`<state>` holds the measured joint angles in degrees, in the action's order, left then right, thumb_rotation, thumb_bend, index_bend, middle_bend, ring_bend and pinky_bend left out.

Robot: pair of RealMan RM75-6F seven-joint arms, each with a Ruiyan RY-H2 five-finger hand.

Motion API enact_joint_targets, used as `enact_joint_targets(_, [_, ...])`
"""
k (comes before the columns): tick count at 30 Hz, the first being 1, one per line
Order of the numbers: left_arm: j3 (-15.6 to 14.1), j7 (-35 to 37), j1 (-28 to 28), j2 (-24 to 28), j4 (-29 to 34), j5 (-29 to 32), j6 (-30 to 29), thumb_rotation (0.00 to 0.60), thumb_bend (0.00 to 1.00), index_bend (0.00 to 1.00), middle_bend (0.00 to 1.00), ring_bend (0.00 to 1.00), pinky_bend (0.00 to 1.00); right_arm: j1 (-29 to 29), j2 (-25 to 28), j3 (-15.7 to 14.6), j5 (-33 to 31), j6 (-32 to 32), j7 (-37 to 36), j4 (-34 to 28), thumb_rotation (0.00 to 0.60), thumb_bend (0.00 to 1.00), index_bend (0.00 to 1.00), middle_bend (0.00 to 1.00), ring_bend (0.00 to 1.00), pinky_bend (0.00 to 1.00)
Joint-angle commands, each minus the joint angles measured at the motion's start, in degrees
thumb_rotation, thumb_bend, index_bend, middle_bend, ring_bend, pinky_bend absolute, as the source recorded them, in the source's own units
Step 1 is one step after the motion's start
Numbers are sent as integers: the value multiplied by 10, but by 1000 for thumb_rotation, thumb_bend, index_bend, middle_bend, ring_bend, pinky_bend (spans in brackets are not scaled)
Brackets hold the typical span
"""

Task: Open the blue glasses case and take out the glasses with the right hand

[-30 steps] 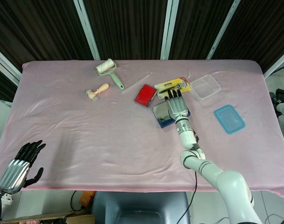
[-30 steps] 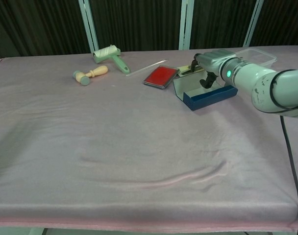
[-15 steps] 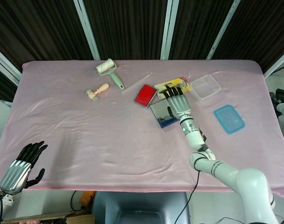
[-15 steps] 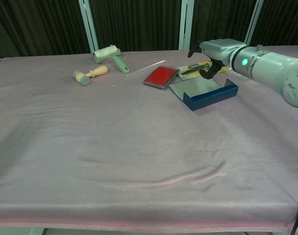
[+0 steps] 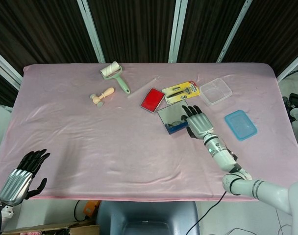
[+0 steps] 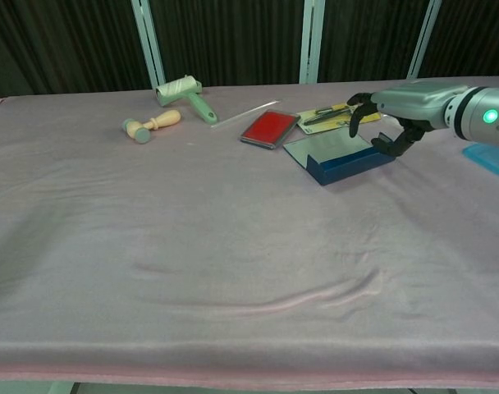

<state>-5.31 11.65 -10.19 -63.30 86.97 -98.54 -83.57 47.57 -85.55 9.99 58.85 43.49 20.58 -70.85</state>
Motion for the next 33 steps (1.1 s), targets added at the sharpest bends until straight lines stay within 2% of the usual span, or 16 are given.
enact_joint_targets(1, [-1, 1, 0, 0, 0, -1, -2, 600, 446, 0, 0, 0, 0, 6, -17, -4, -15, -9, 12, 14, 600, 702, 425, 32, 0, 0])
enact_joint_targets(7, [0, 4, 0, 1, -1, -1, -1, 600, 447, 0, 0, 0, 0, 21, -54, -2, -32, -22, 16, 42, 600, 703, 425, 32, 0, 0])
enact_joint_targets(19, [-1, 10, 0, 2, -3, -3, -4, 600, 448, 0, 0, 0, 0, 39, -82, -1, -46, -20, 37, 47, 600, 703, 425, 33, 0, 0])
enact_joint_targets(25, [-1, 13, 1, 3, -5, -4, -7, 600, 448, 0, 0, 0, 0, 37, -79, -5, -33, -2, 39, 21, 600, 703, 425, 33, 0, 0])
enact_joint_targets(33, [-4, 4, -2, 0, -2, -9, -1, 600, 447, 0, 0, 0, 0, 18, -48, -34, 7, 14, 36, -48, 600, 702, 424, 33, 0, 0])
